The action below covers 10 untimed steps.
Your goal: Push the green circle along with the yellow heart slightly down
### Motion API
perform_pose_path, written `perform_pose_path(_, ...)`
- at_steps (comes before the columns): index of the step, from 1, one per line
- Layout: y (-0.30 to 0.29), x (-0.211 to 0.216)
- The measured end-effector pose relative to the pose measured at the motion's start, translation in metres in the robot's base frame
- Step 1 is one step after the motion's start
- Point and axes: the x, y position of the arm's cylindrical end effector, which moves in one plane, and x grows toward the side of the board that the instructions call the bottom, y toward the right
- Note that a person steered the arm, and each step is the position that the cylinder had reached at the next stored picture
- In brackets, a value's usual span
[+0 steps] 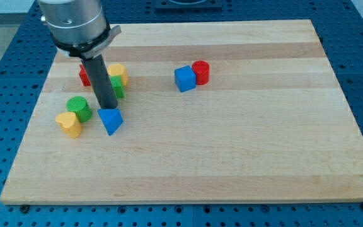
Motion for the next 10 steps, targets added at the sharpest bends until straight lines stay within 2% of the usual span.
perform_pose_path(1,-0.001,-0.033)
perform_pose_path(4,-0.094,-0.034)
perform_pose_path(7,-0.062,-0.017)
perform_pose_path(8,-0.065,0.006)
perform_pose_path(10,-0.082,0.082)
